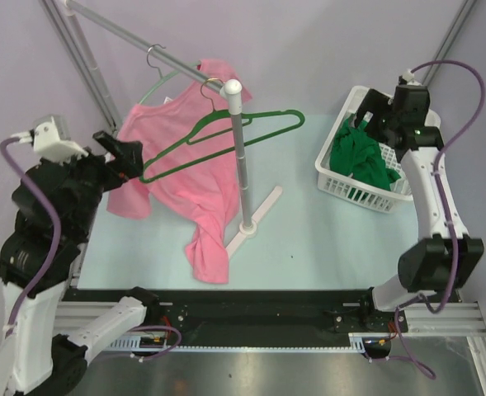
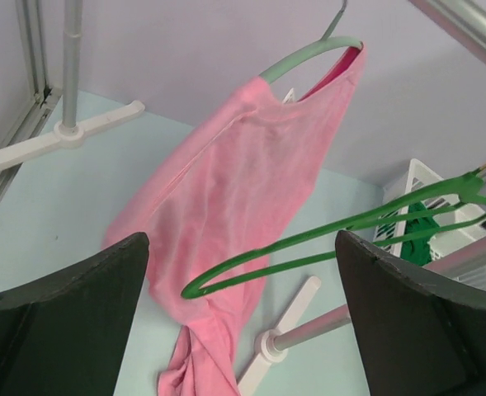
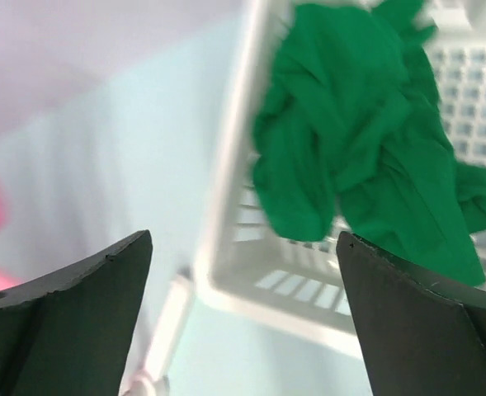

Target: Remove the t-shirt from the hanger

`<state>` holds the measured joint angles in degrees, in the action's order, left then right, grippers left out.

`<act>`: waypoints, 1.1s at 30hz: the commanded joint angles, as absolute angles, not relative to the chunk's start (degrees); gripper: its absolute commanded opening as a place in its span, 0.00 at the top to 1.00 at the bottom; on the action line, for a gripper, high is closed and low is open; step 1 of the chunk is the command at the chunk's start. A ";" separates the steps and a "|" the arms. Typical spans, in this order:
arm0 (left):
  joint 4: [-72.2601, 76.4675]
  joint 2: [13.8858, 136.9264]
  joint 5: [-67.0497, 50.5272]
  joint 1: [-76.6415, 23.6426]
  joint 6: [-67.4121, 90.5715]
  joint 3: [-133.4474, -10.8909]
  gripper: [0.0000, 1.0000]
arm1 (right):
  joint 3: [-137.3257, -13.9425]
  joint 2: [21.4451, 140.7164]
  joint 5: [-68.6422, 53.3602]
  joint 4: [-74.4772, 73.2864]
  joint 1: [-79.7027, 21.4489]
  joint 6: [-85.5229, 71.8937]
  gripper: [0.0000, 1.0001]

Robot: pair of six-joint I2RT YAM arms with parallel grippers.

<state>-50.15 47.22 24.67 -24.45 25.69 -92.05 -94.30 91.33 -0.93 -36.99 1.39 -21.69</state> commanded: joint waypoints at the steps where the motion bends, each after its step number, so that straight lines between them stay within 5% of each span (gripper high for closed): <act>1: -43.25 53.94 15.69 -21.54 20.14 -98.51 0.00 | -89.67 82.10 -7.63 -30.69 -2.80 -21.88 0.00; 6: -42.29 62.39 -4.99 -6.45 20.21 -105.03 0.00 | -86.14 77.88 -15.37 -25.84 -6.76 -24.60 0.00; 14: -26.91 63.62 -20.72 -2.46 14.16 -97.65 0.02 | -82.97 76.73 -18.01 -25.84 -7.91 -24.08 0.00; 30: -28.47 75.84 -22.49 -1.58 7.39 -104.06 0.21 | -80.68 76.11 -21.97 -24.87 -6.86 -25.66 0.00; 33: -30.49 79.01 -24.69 -1.58 6.42 -105.64 0.34 | -80.33 75.68 -21.80 -25.05 -6.77 -25.32 0.00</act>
<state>-30.59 76.40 -20.99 -2.13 9.54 -101.71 -80.58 77.21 -20.51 -27.00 -7.14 -25.06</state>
